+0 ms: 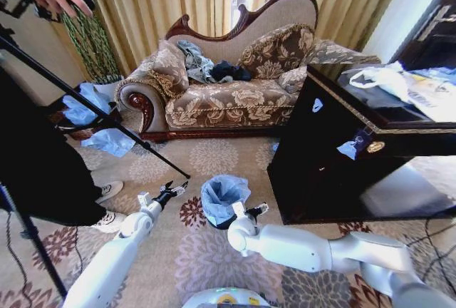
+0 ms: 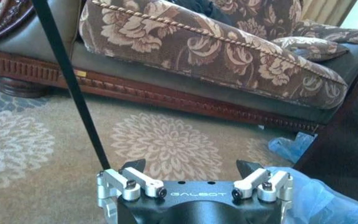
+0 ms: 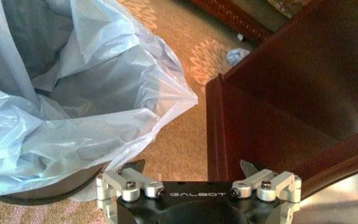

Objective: Place a garbage bag over the trash bin.

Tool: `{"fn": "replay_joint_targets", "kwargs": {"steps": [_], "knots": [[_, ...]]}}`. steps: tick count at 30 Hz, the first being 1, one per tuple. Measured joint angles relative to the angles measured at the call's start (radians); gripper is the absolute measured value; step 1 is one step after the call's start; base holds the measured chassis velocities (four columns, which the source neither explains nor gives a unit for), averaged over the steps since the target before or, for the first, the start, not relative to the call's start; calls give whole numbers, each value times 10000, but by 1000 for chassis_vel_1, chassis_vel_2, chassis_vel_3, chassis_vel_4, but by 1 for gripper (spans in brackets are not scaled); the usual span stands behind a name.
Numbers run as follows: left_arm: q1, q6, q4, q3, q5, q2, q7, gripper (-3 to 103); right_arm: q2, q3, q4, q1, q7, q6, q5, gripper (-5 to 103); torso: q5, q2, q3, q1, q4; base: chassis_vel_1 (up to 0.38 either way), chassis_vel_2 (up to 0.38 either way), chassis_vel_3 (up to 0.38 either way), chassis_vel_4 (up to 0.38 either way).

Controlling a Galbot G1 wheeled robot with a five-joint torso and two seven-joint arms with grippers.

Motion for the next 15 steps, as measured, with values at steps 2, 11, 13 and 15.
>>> {"fn": "replay_joint_targets", "kwargs": {"steps": [2,11,13,15], "knots": [[9,-5,1,0,2,0,3,100,-92,-63,115,69,1,2,-1,100,-1,0,0,0,0,0,0,0,0],[4,-13,14,17,21,-49,8,100,-158,-387,494,865,4,-22,-190,100,-4,0,0,0,-2,0,0,0,0],[11,-13,14,18,23,-38,8,97,-89,-390,511,909,4,-22,-179,100,-2,0,0,0,-2,0,0,0,0],[30,-13,15,20,25,6,9,100,108,-454,482,1020,4,-26,-209,100,-3,0,0,0,-1,0,0,0,0]]}}
